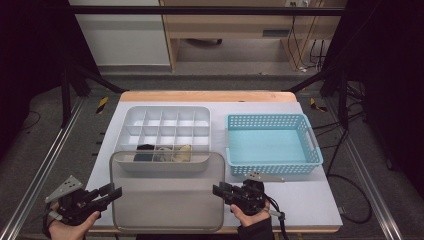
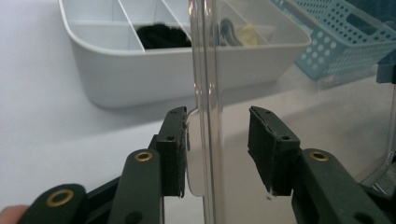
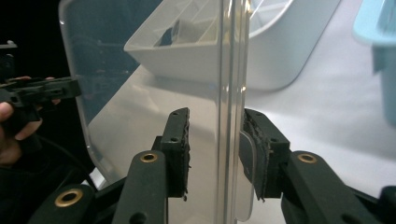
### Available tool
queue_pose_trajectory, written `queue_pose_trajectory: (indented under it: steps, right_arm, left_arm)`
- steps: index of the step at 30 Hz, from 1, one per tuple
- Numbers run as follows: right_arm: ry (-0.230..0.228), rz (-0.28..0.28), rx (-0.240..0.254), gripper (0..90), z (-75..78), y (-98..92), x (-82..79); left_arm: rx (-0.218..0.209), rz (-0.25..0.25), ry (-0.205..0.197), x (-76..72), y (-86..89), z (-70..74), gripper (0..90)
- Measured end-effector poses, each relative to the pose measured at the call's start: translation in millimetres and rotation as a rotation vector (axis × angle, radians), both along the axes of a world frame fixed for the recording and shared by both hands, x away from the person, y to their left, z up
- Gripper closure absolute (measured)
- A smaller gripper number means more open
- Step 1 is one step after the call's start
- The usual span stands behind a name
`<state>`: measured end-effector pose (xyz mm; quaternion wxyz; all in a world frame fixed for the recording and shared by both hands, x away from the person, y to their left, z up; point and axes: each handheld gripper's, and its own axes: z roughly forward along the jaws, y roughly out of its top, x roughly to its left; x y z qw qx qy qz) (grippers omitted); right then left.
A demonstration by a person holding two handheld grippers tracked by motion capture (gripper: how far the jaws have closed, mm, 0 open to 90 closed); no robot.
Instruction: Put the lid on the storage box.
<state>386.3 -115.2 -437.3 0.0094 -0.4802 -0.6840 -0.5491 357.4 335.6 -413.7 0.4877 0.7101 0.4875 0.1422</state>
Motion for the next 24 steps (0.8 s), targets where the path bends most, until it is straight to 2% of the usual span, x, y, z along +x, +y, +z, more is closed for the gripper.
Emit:
queue_pose_trajectory:
  steps: [10, 24]
  right_arm:
    - [-0.072, -0.034, -0.016, 59.8, 24.5, 1.9, 13.4]
    - [-0.160, -0.047, -0.036, 58.5, 58.7, 10.2, 37.2]
  left_arm:
    - [-0.007, 0.024, -0.068, 11.6, -4.1, 24.5, 57.1]
    - [-0.037, 0.056, -0.125, 29.8, 0.7, 46.5, 56.4]
